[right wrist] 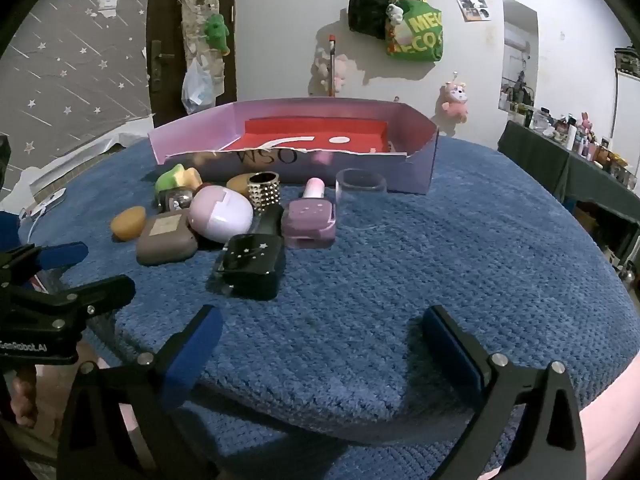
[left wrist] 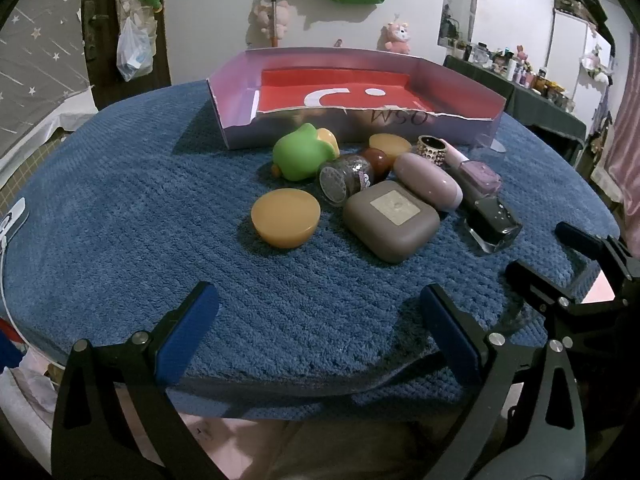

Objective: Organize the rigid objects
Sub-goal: 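Move left gripper to the orange round sponge while right gripper approaches the black nail polish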

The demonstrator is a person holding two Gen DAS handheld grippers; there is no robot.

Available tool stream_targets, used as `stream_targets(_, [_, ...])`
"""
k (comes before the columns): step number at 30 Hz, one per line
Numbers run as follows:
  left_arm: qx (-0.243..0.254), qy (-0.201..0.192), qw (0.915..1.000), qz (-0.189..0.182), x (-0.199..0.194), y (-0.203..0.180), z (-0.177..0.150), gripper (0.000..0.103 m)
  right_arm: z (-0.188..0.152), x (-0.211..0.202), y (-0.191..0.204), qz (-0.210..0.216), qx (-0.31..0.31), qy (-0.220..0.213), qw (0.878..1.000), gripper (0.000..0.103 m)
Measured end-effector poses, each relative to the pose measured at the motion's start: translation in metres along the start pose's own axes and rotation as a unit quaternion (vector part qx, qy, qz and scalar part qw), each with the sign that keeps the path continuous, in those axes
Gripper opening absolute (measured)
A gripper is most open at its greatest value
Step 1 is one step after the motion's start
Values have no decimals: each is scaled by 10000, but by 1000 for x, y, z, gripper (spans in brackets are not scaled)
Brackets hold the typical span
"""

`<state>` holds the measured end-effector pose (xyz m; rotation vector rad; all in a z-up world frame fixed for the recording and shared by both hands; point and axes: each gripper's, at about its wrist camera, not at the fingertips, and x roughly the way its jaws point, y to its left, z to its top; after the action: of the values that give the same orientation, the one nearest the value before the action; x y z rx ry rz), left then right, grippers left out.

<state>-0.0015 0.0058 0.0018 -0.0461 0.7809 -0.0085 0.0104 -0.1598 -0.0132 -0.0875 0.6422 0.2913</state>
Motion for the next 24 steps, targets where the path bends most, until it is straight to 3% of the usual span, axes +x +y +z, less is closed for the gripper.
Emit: stream_targets(24, [32, -74, 9999, 122, 0, 4, 0, 89, 3, 6, 14, 183, -87, 26, 9998, 97])
